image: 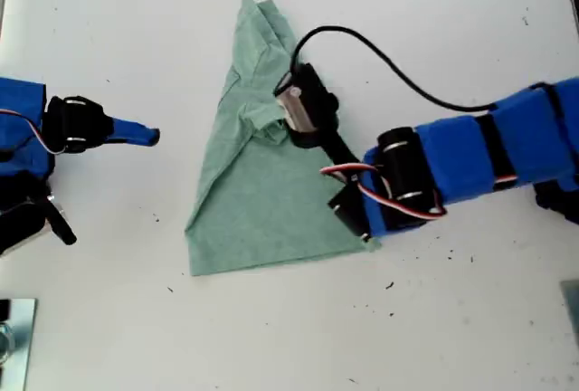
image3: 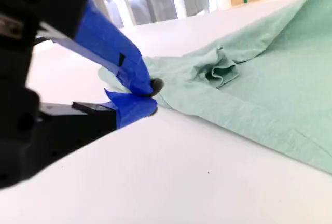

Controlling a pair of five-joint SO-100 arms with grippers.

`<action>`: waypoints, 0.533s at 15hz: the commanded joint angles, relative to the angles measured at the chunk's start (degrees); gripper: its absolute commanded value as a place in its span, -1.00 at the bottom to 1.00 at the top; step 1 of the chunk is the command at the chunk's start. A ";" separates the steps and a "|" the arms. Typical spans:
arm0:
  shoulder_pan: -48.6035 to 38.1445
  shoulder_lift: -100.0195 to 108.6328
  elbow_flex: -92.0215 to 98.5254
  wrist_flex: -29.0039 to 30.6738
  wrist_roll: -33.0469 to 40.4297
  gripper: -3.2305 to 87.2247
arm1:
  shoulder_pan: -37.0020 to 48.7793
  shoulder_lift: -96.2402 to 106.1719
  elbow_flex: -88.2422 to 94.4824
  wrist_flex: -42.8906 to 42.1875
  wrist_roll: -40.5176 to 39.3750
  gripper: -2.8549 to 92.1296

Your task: Fold t shirt

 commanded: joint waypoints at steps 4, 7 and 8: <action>0.62 0.35 0.70 -0.88 0.44 -0.93 | 1.05 -7.21 -9.67 -23.47 -3.78 -0.66; 0.53 0.44 0.70 -0.88 0.44 -0.93 | 0.35 4.92 -8.79 -19.86 -6.59 -0.45; 0.53 0.44 0.70 -0.88 0.44 -0.93 | 0.62 9.49 -7.38 -17.05 -7.12 -0.48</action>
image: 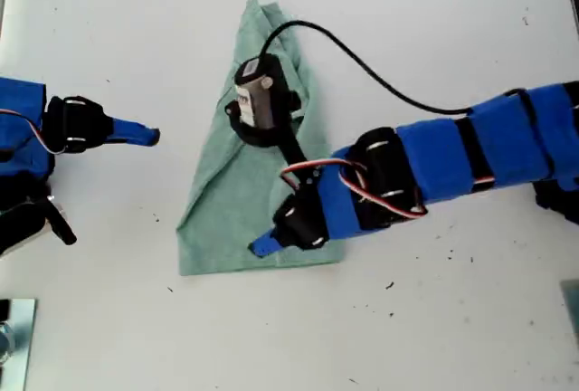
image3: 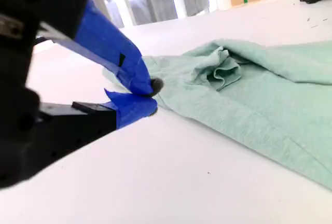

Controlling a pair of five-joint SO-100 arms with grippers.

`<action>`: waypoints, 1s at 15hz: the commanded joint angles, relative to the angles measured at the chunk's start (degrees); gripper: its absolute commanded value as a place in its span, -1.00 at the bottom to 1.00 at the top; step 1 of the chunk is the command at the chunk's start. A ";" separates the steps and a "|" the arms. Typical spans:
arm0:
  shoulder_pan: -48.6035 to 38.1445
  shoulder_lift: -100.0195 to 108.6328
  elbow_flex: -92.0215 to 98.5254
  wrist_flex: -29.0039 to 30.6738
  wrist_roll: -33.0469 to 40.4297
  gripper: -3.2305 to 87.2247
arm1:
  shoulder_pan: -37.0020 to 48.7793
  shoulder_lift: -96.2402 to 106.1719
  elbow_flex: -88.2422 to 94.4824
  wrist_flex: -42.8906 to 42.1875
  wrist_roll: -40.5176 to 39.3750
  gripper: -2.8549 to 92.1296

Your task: Fold t shirt

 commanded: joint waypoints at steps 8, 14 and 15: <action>0.62 -0.18 0.26 -0.88 -2.64 -0.93 | 22.15 54.67 74.18 -1.58 -3.08 -0.89; 12.57 -15.21 -23.73 5.45 -17.84 -0.93 | 36.65 64.16 98.61 -11.95 -8.61 -0.89; 13.62 -25.58 -33.57 9.40 -18.11 -0.93 | 37.44 63.63 99.49 -13.80 -9.58 -0.89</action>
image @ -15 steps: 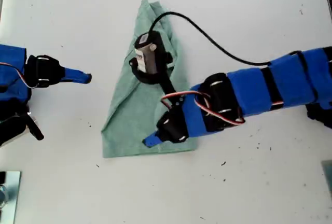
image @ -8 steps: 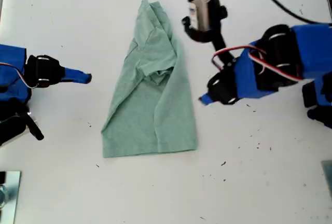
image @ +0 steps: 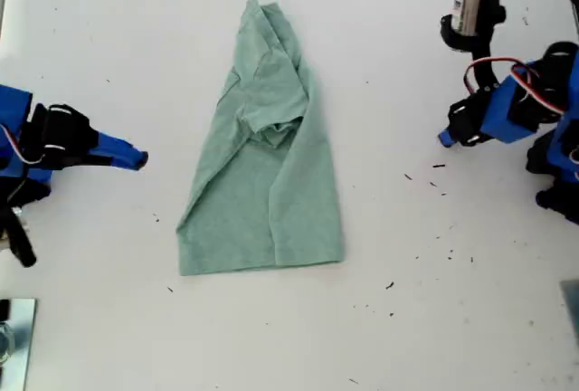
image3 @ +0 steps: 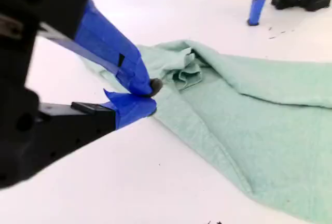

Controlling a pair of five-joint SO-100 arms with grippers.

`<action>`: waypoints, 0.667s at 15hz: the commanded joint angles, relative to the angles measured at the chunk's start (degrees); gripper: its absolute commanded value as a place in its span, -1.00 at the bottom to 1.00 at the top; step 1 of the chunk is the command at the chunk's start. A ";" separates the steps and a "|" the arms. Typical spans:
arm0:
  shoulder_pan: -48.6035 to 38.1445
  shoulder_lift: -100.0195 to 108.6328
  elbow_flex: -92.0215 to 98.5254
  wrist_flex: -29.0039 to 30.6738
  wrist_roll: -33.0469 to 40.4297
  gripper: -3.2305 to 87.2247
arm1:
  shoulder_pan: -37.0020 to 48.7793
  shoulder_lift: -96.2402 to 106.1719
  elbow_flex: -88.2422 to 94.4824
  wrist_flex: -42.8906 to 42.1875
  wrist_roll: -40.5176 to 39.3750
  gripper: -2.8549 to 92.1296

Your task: Fold t shirt

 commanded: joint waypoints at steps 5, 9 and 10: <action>9.40 -57.13 -63.90 27.33 -0.97 -0.93 | 2.81 -6.94 3.08 -10.37 -2.11 -0.89; 10.72 -70.49 -71.10 27.33 1.14 -0.43 | 3.43 -7.91 2.99 -11.16 -2.64 -0.89; 10.37 -70.22 -71.28 27.33 1.49 -0.40 | 3.43 -7.91 3.08 -11.16 -2.64 -0.89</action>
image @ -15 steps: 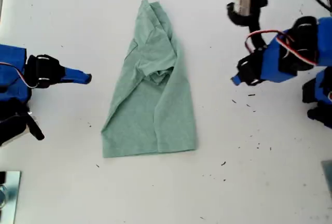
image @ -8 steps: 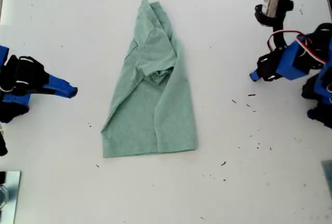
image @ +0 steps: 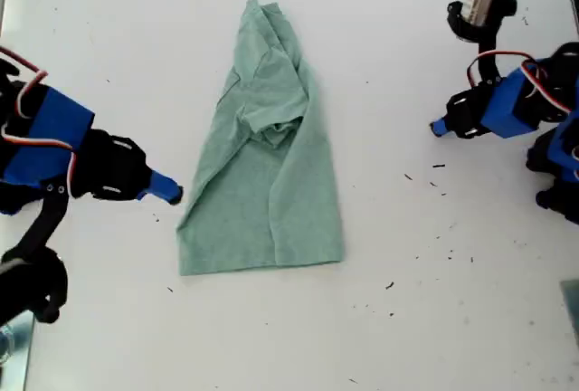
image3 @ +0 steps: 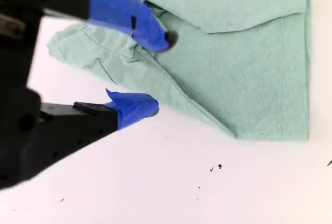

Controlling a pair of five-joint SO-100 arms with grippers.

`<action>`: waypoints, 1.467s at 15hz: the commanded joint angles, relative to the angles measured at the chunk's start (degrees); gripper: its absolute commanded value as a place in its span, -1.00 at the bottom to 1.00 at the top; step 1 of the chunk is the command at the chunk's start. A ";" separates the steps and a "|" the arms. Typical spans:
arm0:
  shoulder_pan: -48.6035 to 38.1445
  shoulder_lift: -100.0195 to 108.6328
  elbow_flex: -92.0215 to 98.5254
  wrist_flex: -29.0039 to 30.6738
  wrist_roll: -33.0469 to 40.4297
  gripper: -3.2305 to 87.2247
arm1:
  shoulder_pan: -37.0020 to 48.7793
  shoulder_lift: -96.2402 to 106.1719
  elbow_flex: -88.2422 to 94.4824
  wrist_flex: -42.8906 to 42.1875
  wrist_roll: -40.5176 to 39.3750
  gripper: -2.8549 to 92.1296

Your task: Fold t shirt

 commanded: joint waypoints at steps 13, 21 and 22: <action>1.32 -17.14 14.33 -17.75 -1.76 -0.93 | 0.35 -0.70 0.35 -2.64 -0.62 -0.89; -1.85 0.09 12.30 -9.76 -1.85 -0.93 | 0.97 28.30 11.43 4.92 0.00 -0.89; -1.93 0.44 12.74 -9.93 -1.85 -0.93 | 0.88 32.52 12.74 6.24 0.62 -0.89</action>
